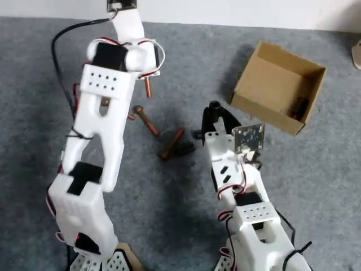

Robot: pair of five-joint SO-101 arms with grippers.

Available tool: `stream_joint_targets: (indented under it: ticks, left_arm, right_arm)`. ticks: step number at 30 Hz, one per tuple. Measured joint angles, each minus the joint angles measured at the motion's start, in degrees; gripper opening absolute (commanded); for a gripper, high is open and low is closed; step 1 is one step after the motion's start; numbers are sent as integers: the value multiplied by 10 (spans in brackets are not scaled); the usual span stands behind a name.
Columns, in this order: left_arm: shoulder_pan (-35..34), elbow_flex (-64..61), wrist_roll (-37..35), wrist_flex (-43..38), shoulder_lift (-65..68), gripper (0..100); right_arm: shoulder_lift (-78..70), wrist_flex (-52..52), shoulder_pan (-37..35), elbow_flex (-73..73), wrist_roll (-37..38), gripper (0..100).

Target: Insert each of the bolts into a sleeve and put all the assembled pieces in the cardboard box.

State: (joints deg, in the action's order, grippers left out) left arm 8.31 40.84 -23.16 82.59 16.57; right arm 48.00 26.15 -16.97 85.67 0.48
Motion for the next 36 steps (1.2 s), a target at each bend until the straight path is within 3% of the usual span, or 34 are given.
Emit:
stream_joint_targets:
  ticks: [19,24,29,36]
  left_arm:
    - [116,0,-11,12,-42,5]
    - [119,0,-33,12,-42,5]
    - [119,0,-58,73,-44,5]
    - [119,-33,-62,91,-134,5]
  right_arm:
    - [1,85,-25,84,-3,5]
    - [1,86,-25,84,-3,5]
    - [1,86,-25,84,-3,5]
    - [1,86,-25,84,-3,5]
